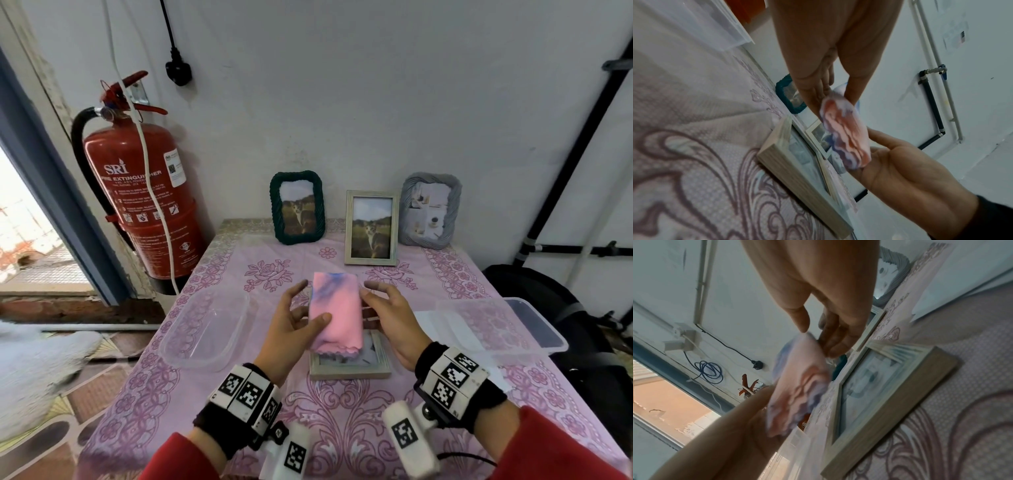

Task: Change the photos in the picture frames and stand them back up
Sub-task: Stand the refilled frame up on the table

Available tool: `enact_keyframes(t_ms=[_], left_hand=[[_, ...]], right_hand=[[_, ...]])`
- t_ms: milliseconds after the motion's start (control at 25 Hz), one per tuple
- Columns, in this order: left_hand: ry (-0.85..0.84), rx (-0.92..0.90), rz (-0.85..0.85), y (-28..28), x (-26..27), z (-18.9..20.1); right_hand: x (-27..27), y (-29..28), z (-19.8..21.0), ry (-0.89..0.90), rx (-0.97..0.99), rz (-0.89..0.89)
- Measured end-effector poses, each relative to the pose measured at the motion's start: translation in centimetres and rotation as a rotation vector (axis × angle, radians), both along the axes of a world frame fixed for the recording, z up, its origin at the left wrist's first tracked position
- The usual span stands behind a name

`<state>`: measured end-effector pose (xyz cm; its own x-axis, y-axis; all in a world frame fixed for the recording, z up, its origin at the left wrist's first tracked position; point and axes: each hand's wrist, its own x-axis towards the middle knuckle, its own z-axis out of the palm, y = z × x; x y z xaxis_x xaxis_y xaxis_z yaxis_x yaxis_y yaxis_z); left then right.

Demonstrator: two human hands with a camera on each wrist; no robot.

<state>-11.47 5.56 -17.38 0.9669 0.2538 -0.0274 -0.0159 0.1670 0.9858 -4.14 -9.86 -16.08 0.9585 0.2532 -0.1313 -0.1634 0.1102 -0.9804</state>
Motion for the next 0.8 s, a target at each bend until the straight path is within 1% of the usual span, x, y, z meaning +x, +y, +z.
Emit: enact_keyframes(t_ms=[80,120,160,240,280,320,360,440,480,560,720,800], left_hand=[[-0.026,0.059,0.033,1.0,-0.3,0.7],[-0.033,0.088,0.043,1.6,-0.5,1.1],[-0.039,0.114,0.045,2.3,-0.8,1.6],[-0.060,0.162,0.028,3.8,-1.5,2.6],[-0.075,0.184,0.016,4.7,-2.1,3.1],[-0.089,0.205,0.009,5.6,-2.6,3.6],[-0.099,0.230,0.013,6.5,-3.1,4.1],[-0.097,0.312,0.064,8.5,-3.9,4.8],[-0.073,0.363,0.103,9.5,-4.1,5.0],[-0.006,0.430,0.142,11.4,-4.3,5.1],[0.113,0.466,0.071,14.9,-4.6,4.6],[0.177,0.557,0.035,16.2,-4.6,3.7]], right_hand=[[0.1,-0.1,-0.2,-0.011,-0.076,0.009],[0.2,-0.2,-0.5,-0.047,-0.177,0.016],[0.3,-0.5,-0.7,-0.117,-0.358,0.035],[0.6,-1.1,-1.4,-0.283,-0.830,0.133],[0.8,-1.3,-1.7,-0.319,-0.993,0.183],[0.8,-1.4,-1.8,-0.318,-1.078,0.215],[0.9,-1.3,-2.0,-0.298,-1.106,0.228],[1.1,-1.0,-2.2,-0.268,-1.074,0.232],[1.2,-0.8,-2.4,-0.270,-1.052,0.235],[1.2,-0.7,-2.5,-0.302,-1.071,0.245],[1.3,-1.0,-2.5,-0.365,-1.142,0.261],[1.3,-1.1,-2.5,-0.379,-1.148,0.270]])
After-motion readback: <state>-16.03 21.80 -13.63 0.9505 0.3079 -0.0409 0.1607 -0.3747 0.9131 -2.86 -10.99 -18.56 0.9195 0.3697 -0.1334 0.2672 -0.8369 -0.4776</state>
